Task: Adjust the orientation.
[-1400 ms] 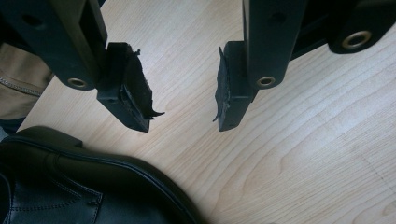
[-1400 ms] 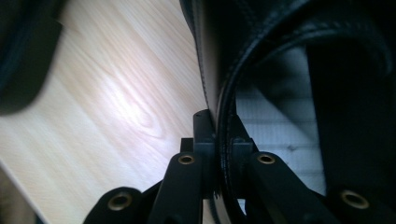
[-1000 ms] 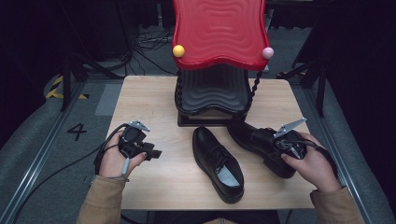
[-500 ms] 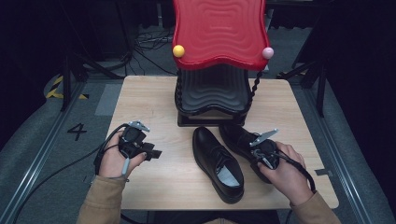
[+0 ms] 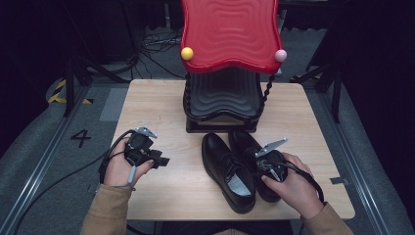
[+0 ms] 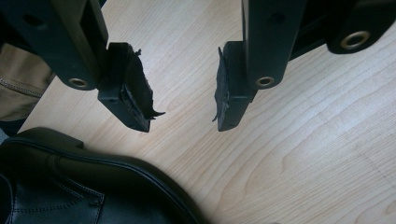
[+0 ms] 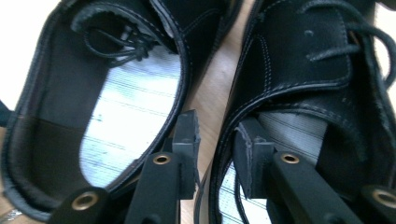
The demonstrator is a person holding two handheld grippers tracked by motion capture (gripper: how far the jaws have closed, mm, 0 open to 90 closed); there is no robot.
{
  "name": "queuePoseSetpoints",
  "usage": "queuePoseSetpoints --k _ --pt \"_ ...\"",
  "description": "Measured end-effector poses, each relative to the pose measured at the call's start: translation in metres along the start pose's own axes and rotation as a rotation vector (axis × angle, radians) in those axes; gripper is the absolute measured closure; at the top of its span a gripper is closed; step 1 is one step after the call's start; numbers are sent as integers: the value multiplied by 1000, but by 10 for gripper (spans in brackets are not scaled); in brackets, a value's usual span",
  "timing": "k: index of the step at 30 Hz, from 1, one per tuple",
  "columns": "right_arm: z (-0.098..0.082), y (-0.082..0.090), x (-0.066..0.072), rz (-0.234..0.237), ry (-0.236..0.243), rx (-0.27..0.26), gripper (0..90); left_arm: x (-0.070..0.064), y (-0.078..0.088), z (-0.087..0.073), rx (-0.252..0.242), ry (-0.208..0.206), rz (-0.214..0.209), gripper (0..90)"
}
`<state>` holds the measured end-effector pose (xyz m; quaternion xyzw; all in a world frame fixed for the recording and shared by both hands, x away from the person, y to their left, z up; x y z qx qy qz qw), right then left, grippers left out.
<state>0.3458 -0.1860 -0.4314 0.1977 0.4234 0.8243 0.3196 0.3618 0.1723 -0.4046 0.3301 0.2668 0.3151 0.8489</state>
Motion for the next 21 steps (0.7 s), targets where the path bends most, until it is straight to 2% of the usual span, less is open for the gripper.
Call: queuePoseSetpoints --k 2,5,9,13,15,17,19,21 --pt "0 0 -2 26 -27 -8 728 0 0 0 -1 1 0 569" --pt "0 0 -3 44 -36 -11 725 0 0 0 -2 3 1 569" --pt "0 0 -3 12 -31 -13 657 0 0 0 -1 1 -1 569" --pt "0 2 -4 4 -46 -25 620 0 -1 0 -1 0 1 569" --pt "1 6 -5 14 -77 -46 568 1 0 0 -1 -1 1 569" --pt "1 7 -5 22 -86 -56 551 1 0 0 -2 3 -1 569" --pt "1 13 -4 36 -117 -66 536 1 -1 1 -4 5 -3 569" --pt "1 18 -5 35 -143 -98 496 1 -2 2 -4 4 -2 569"
Point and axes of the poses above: each handheld gripper's, and its own axes: y roughly backward along the jaws, z roughly out of its top, x roughly to its left, the point moved 4 cm from there along -y, roughly forward along the jaws, and after that the axes turned 9 degrees about -x, right-handed, at the moved point
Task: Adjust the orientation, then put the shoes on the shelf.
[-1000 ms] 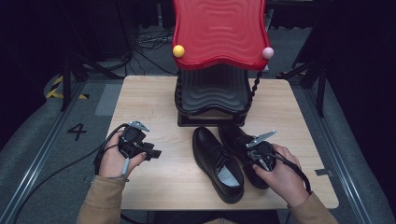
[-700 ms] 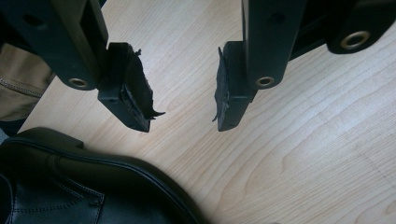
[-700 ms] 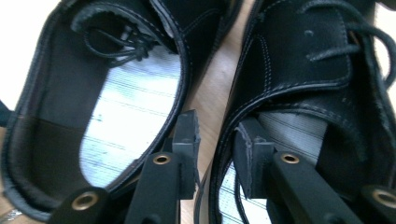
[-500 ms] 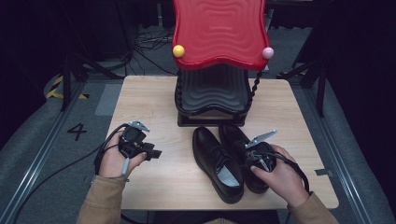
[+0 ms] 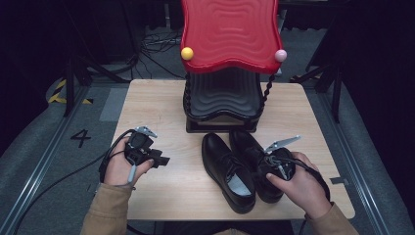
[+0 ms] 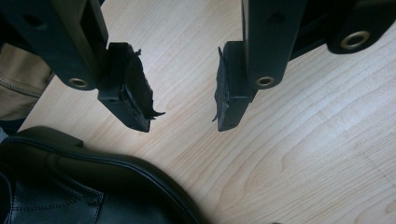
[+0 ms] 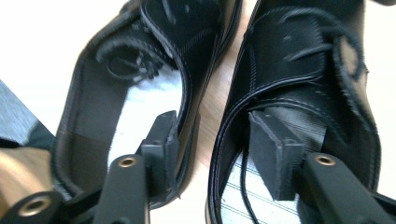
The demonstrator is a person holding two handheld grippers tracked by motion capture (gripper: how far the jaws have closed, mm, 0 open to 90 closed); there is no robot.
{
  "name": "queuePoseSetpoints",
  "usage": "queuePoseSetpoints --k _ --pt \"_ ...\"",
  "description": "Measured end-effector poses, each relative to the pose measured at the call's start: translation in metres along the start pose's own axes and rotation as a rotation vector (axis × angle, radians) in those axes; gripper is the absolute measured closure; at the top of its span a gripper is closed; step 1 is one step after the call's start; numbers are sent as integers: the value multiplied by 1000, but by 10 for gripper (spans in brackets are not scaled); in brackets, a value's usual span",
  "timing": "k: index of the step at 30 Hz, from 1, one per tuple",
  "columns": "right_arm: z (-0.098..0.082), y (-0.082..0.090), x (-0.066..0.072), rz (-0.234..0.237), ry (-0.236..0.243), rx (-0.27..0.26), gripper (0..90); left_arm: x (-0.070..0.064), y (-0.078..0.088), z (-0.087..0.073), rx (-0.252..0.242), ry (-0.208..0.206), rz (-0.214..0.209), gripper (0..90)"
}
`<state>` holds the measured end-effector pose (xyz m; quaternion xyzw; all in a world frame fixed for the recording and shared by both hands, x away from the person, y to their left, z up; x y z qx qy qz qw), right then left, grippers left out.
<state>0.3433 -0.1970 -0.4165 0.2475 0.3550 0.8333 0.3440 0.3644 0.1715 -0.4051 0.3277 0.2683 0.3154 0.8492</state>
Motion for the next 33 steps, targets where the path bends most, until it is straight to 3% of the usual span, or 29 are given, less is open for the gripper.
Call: queuePoseSetpoints --k 2,7,23,27,33 --pt "1 4 -1 -3 -43 -33 473 -1 -1 1 2 -3 0 569" --pt "1 8 0 -1 -78 -53 424 -1 -3 1 11 -5 -1 568" --pt "-7 -36 8 -57 -55 58 381 0 -1 -6 19 -2 10 559" --pt "-5 -49 9 -68 -58 55 438 0 0 -7 15 0 22 552" --pt "-3 -61 5 -131 -38 90 495 1 0 -10 22 2 27 542"
Point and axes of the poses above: each handheld gripper's, and its own axes: y roughly backward along the jaws, z roughly out of its top, x roughly to its left, the point moved 4 cm from there along -y, roughly forward along the jaws, and after that the axes turned 9 degrees about -x, right-handed, at the moved point
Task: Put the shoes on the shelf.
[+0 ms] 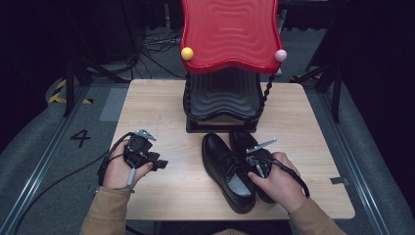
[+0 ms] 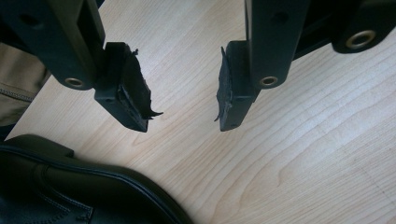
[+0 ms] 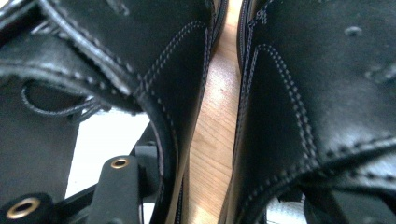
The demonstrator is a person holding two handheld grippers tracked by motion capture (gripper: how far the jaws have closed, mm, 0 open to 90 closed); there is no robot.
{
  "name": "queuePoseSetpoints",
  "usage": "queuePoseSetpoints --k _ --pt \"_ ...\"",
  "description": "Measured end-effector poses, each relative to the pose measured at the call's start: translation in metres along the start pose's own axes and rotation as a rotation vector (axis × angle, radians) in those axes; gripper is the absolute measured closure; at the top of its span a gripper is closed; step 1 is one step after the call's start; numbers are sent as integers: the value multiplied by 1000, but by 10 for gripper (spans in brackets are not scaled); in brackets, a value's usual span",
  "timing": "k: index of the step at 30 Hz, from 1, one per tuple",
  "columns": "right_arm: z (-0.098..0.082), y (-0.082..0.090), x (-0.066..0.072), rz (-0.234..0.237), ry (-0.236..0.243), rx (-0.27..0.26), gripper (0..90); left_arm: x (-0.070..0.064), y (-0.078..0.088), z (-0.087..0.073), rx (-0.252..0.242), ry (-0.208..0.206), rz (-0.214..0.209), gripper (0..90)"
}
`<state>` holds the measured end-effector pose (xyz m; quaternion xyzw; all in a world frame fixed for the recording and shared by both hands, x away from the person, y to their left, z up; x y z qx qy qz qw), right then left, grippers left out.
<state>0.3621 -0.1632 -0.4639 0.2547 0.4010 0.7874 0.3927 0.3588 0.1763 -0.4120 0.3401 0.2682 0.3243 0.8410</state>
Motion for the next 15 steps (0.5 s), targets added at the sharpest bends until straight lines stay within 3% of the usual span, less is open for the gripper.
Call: queuePoseSetpoints --k 4,5,10,15 --pt "3 -2 2 -17 6 24 537 0 1 0 -5 3 4 537" --pt "5 -2 4 -12 20 25 627 -1 1 0 -5 3 2 537" --pt "8 -3 10 -13 49 26 715 -1 0 1 -5 1 3 538" --pt "9 -4 7 16 17 29 723 -1 -2 1 2 -2 2 537"
Point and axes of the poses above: each handheld gripper's, and its own axes: y roughly backward along the jaws, z roughly out of its top, x roughly to its left, the point moved 4 cm from there along -y, roughly forward along the jaws, and after that the axes turned 9 degrees about -x, right-handed, at the moved point
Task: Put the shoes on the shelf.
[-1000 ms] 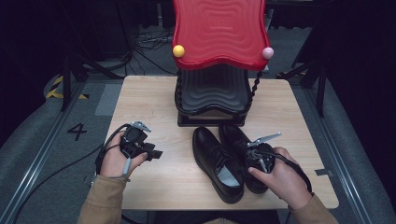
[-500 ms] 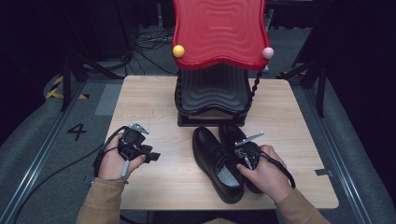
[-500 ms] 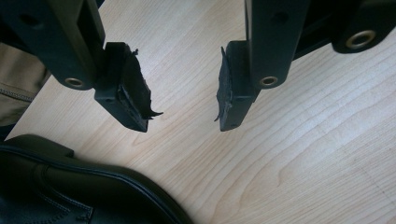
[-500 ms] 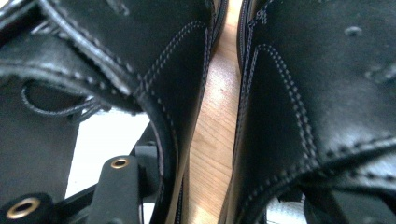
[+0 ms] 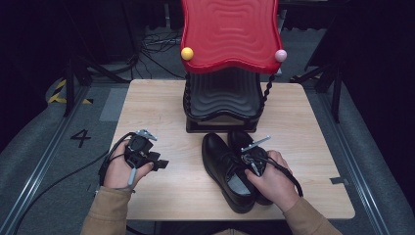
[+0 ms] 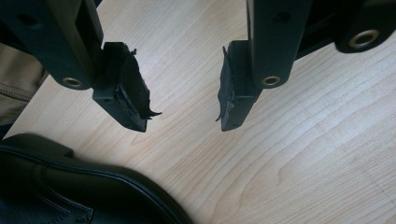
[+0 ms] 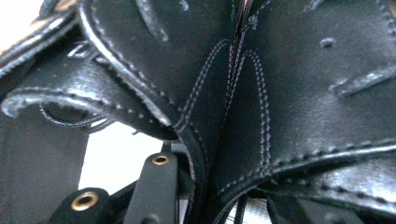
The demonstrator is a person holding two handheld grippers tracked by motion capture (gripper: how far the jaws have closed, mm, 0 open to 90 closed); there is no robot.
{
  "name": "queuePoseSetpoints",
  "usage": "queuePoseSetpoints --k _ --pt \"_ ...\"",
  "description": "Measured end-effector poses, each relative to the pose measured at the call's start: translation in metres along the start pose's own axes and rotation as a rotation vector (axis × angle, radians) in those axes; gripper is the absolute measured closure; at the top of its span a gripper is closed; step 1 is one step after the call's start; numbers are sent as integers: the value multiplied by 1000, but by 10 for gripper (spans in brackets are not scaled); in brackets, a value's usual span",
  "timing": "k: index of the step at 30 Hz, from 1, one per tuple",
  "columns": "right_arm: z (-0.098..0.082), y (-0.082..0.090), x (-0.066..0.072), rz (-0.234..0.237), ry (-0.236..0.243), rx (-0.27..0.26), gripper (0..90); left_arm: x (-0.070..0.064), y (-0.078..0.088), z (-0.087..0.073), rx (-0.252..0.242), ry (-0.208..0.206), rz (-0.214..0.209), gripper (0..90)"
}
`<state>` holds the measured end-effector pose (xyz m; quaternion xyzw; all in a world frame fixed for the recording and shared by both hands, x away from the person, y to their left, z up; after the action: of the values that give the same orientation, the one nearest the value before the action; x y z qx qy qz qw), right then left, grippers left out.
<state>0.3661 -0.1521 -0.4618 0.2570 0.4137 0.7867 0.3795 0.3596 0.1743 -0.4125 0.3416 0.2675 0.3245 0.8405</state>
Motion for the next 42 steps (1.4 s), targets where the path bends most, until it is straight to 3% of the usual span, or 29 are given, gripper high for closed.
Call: queuePoseSetpoints --k 4,8,12,18,21,24,28,30,35,39,42 --pt "2 -1 0 -2 -18 22 731 0 0 0 -1 0 0 538" --pt "2 -2 2 -16 1 32 725 -2 -1 1 0 -2 0 539" --pt "3 -3 0 2 13 46 729 -4 -4 2 5 -5 -3 538" --pt "10 -4 2 -48 -67 124 736 -4 -3 2 0 -3 -2 539" --pt "12 -5 3 -53 -73 137 747 -3 -2 2 -4 -3 -6 539" --pt "14 -3 3 -54 -44 142 788 -1 -2 2 -3 0 -6 540" --pt "15 1 -4 -44 -93 141 812 1 -1 1 -9 6 -5 540" --pt "16 4 -4 -43 -83 132 815 2 0 1 -15 10 -4 540" --pt "22 20 -3 16 -114 119 819 3 1 0 -19 17 -6 541" --pt "26 33 -2 8 -109 97 819 4 4 0 -26 16 -7 541" --pt "30 52 1 4 -126 86 819 5 5 -1 -32 23 -4 541"
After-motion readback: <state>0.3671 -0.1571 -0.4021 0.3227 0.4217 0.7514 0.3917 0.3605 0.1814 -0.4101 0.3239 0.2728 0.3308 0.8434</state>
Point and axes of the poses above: each handheld gripper's, and its own axes: y roughly backward along the jaws, z roughly out of its top, x roughly to its left, the point moved 4 cm from there along -y, roughly forward along the jaws, and after that the axes turned 9 degrees about -x, right-handed, at the moved point
